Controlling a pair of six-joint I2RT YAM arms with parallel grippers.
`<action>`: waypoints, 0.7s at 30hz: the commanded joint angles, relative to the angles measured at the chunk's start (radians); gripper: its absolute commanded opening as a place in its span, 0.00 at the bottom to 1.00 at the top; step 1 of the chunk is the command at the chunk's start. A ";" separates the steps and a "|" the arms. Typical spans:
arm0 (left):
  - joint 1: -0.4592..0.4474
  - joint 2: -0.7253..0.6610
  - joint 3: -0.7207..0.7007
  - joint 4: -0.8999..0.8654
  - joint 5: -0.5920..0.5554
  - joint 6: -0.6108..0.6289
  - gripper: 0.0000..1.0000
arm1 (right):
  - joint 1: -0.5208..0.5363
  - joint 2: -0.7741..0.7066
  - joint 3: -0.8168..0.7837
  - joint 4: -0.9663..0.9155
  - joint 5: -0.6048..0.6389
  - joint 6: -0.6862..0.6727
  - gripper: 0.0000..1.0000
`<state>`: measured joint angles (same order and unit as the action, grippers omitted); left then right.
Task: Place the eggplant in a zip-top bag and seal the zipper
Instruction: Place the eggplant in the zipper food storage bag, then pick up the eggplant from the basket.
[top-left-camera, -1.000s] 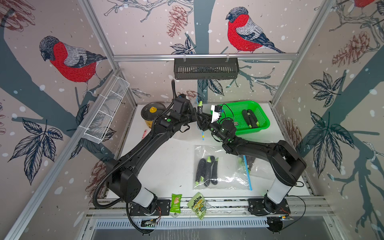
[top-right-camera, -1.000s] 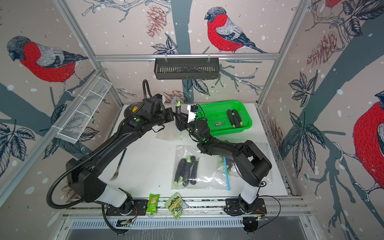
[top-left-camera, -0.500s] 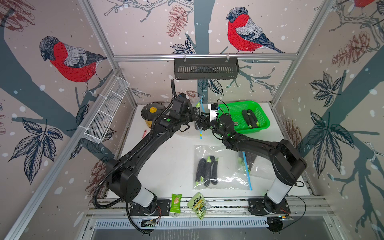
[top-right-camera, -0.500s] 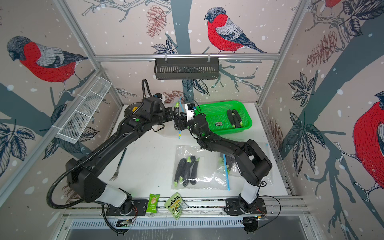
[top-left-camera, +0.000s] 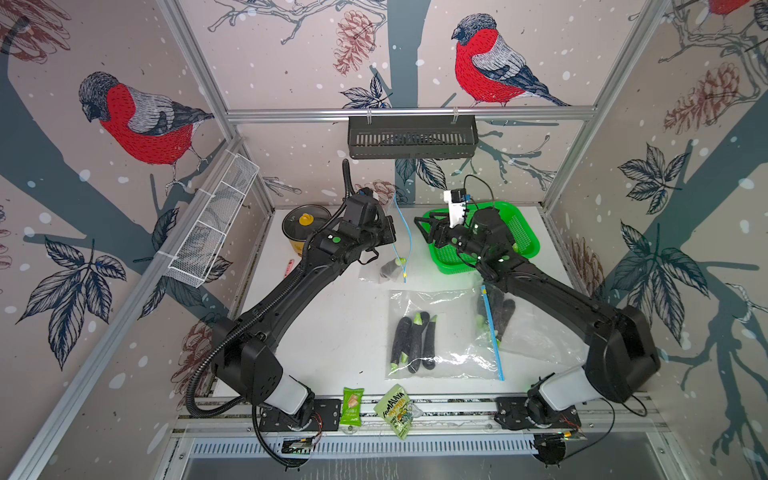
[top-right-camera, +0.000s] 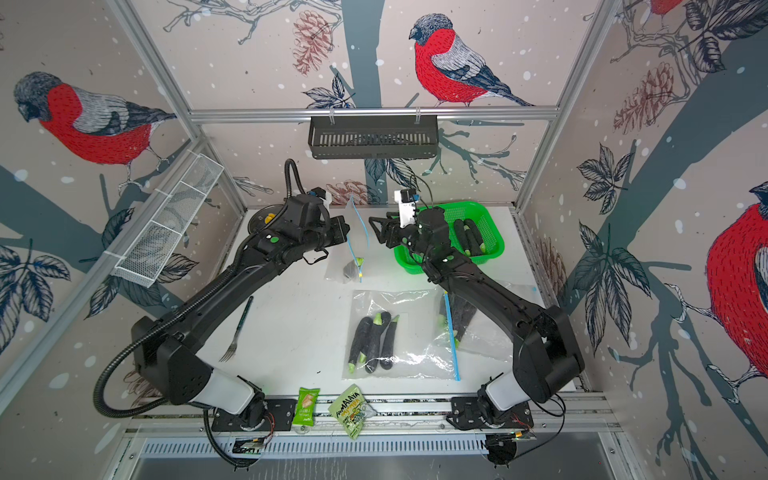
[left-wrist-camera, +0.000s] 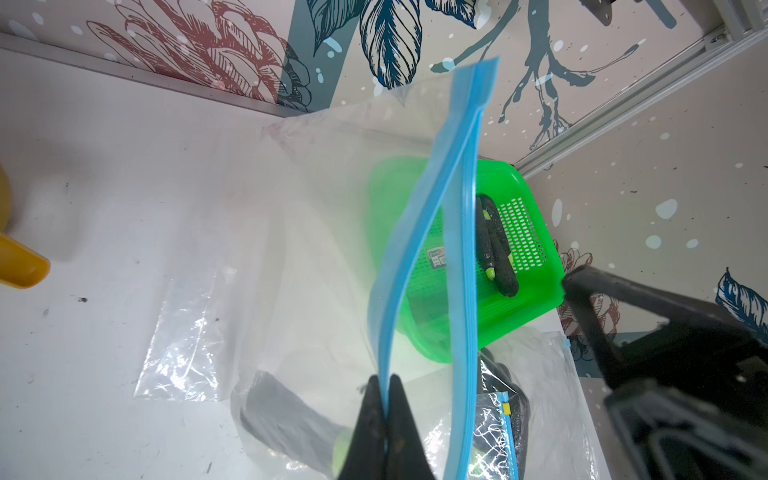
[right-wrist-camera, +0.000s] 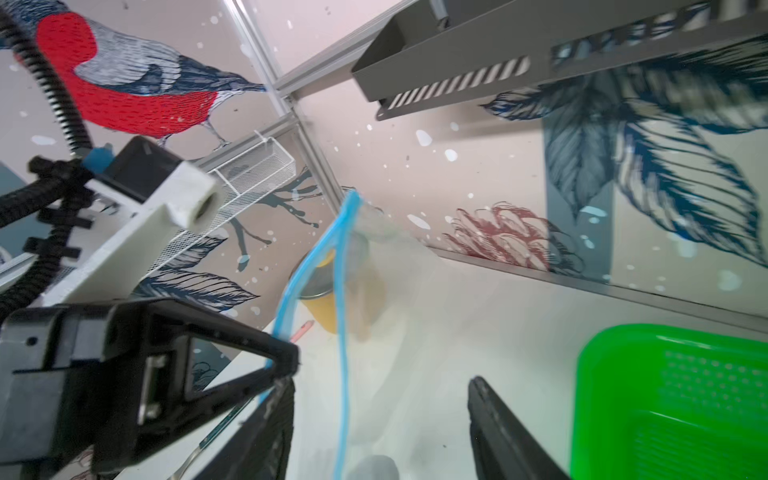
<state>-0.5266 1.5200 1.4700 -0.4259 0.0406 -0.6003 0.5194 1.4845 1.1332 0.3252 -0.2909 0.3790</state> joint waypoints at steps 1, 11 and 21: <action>0.003 -0.021 0.026 -0.046 -0.069 0.018 0.00 | -0.091 -0.052 -0.006 -0.154 -0.054 -0.024 0.68; 0.005 -0.112 0.213 -0.401 -0.291 0.088 0.00 | -0.450 -0.016 -0.004 -0.336 -0.142 -0.059 0.81; -0.005 -0.051 0.394 -0.677 -0.485 0.109 0.00 | -0.529 0.271 0.207 -0.508 0.043 -0.181 0.78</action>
<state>-0.5270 1.4448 1.8603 -0.9863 -0.3759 -0.4976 -0.0090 1.7107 1.3003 -0.1318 -0.3275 0.2569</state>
